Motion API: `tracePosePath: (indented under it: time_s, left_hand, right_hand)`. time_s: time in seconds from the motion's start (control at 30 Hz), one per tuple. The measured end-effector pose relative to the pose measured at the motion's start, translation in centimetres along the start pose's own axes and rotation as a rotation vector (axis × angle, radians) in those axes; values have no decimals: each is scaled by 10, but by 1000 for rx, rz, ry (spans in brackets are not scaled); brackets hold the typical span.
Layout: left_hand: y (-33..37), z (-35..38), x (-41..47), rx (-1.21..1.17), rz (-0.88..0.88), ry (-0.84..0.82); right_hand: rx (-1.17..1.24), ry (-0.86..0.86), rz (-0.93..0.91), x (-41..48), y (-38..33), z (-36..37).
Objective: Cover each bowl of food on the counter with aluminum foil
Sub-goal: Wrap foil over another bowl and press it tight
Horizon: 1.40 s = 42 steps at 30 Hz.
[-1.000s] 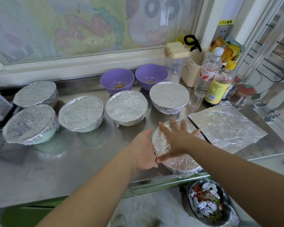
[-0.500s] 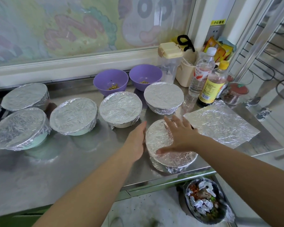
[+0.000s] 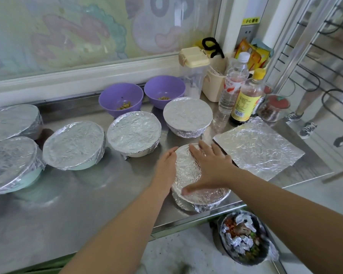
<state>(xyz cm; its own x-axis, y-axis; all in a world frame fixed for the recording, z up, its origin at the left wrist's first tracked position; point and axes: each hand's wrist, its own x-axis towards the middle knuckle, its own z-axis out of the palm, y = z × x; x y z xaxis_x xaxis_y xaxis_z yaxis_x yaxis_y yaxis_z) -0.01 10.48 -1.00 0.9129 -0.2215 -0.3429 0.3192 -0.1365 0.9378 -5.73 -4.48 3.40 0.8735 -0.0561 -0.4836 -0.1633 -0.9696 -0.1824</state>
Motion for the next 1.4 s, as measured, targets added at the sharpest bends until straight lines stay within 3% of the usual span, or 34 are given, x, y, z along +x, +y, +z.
tracePosePath:
  time_s: [0.1,0.43,0.57,0.63,0.73,0.93,1.07,1.27,1.4]
  left_hand:
    - [6,-5,10,35,9,-144]
    - [5,-9,13,-13,-52,-164]
    - [6,-20,7,-161,-185,-169]
    - [3,-30,-5,-287,-277,-39]
    - [-11,-46,-25,-208,-397,79]
    - [-24,-46,-60,-337,-630,-166]
    - [-32,-42,-70,-465,-662,-246]
    - [-41,-38,-79,-657,-661,-216]
    - [-39,-33,-77,-583,-637,-131]
  right_hand:
    - [15,-60,11,-2,0,-1]
    - [-64,-113,33,-1,-11,3]
    - [-67,-98,48,-1,-14,3]
    - [-83,-82,24,1,-17,0]
    - [-93,-103,-19,3,-26,-7]
    - [-125,-159,-13,7,-30,-8]
    - [-130,-154,-7,7,-31,-8]
    - [-120,-156,-13,8,-30,-7]
    - [-127,-161,-15,8,-30,-8]
